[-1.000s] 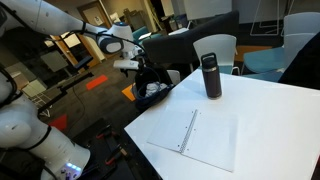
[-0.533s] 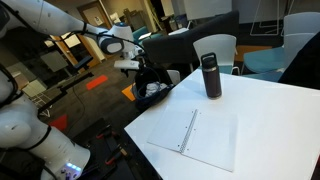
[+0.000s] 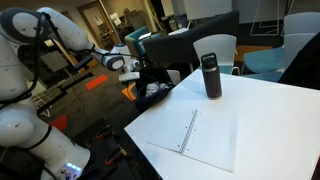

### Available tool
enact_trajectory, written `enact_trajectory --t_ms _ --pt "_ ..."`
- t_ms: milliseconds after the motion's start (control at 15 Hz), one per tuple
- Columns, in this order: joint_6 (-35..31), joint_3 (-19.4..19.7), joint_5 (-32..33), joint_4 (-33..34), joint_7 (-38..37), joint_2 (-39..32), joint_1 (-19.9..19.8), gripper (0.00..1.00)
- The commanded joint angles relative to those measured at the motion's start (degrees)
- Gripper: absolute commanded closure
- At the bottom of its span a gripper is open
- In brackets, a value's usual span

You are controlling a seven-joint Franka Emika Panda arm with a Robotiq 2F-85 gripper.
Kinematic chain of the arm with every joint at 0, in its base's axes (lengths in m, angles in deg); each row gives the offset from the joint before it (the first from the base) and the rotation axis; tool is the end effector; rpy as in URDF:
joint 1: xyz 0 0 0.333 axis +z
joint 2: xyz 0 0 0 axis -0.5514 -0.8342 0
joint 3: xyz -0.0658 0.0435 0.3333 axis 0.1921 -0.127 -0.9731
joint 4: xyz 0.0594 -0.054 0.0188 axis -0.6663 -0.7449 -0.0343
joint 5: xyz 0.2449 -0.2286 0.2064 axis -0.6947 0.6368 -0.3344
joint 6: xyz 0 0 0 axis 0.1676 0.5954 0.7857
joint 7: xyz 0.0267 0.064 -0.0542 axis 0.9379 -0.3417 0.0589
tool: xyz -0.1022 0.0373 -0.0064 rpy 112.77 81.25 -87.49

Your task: Pick the cable in the bag and put it on the table

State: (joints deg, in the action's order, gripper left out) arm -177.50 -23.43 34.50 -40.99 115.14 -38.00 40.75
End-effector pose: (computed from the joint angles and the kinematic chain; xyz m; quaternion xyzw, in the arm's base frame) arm 0.5362 0.2089 0.2201 -0.8632 -0.4848 -0.0475 0.1325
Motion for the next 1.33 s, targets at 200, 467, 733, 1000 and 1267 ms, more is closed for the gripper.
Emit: enact_trajectory --t_ms 200,467,733,1000,1267 --pt "-7.35 1.78 16.33 4.22 -11.88 -10.54 4.40 0.00" --pt "-8.58 3.92 25.26 6.56 -21.84 -13.70 6.60 0.00" --pt "-7.49 4.65 31.29 9.67 -29.00 -16.43 7.35 0.00" --pt "-6.99 3.83 33.18 12.76 -31.34 -19.46 6.83 0.26" --pt "-6.97 3.14 33.44 14.77 -31.21 -21.58 6.38 0.44"
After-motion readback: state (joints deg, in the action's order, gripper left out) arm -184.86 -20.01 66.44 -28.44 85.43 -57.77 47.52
